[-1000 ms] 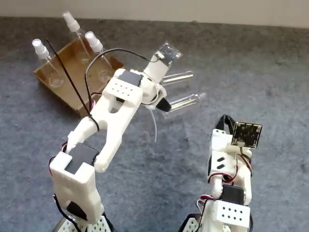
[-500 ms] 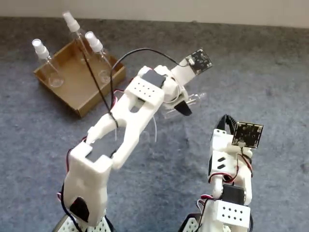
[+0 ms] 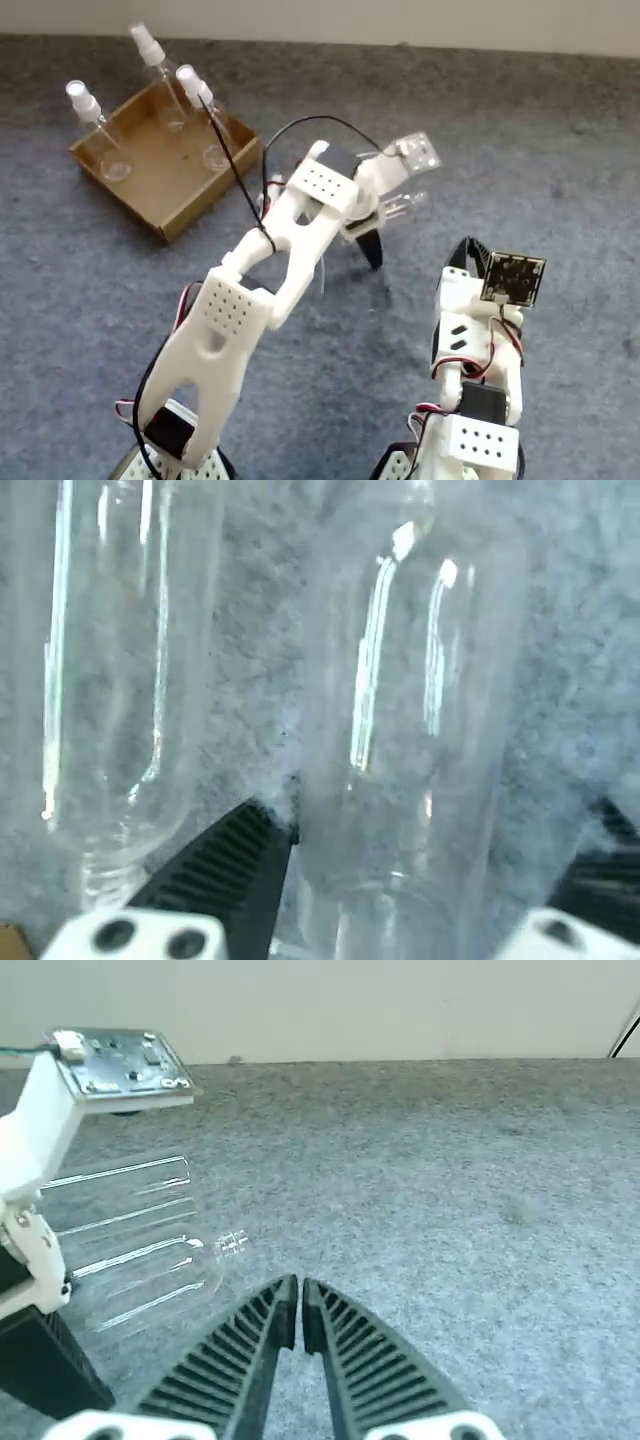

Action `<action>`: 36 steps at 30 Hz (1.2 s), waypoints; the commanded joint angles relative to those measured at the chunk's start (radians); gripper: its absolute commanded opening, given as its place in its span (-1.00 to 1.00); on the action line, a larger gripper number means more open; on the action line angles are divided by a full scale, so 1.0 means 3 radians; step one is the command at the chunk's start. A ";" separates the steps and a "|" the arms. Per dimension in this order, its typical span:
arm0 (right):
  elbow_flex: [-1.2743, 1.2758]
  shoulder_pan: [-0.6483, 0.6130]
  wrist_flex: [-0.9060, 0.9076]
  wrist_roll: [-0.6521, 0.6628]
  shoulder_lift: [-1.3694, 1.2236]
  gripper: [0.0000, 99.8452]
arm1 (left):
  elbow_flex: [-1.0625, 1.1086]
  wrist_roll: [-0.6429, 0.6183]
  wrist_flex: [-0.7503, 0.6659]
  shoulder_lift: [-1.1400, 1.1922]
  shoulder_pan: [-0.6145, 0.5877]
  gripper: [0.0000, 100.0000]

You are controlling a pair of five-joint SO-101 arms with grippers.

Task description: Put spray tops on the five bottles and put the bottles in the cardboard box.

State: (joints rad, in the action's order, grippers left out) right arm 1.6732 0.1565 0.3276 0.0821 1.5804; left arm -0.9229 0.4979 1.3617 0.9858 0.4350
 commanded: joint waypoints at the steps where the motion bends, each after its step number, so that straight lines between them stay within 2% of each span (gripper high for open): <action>1: 0.0463 0.0023 -0.0079 0.0031 0.0013 -0.98 | -0.0734 0.0066 0.0266 0.0018 0.0023 -0.69; 4: 0.0463 0.0023 -0.0079 0.0031 0.0008 -0.98 | -0.1031 0.0066 0.0384 0.0064 0.0043 -0.91; 6: 0.0463 0.0023 -0.0079 0.0031 0.0008 -0.98 | -0.1179 0.0066 0.0496 0.0084 0.0054 -0.96; 15: 0.0463 0.0023 -0.0079 0.0031 0.0003 -0.98 | -0.1624 0.0066 0.0936 0.0125 0.0059 -0.97; 22: 0.0463 0.0023 -0.0079 0.0031 0.0003 -0.98 | -0.2498 0.0046 0.1345 0.0115 0.0049 -0.97; 33: 0.0463 -0.0069 -0.0074 0.0031 0.0003 -0.98 | -0.2238 0.0041 0.1376 -0.0555 0.0033 -0.97; 36: 0.0463 -0.0074 -0.0033 0.0031 0.0013 -0.98 | -0.1956 0.0036 0.1376 -0.0775 0.0023 -0.97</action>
State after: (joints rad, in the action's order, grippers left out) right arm 1.6732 0.1565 0.3276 0.0821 1.5804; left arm -1.5766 0.5086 1.7637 0.8922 0.4381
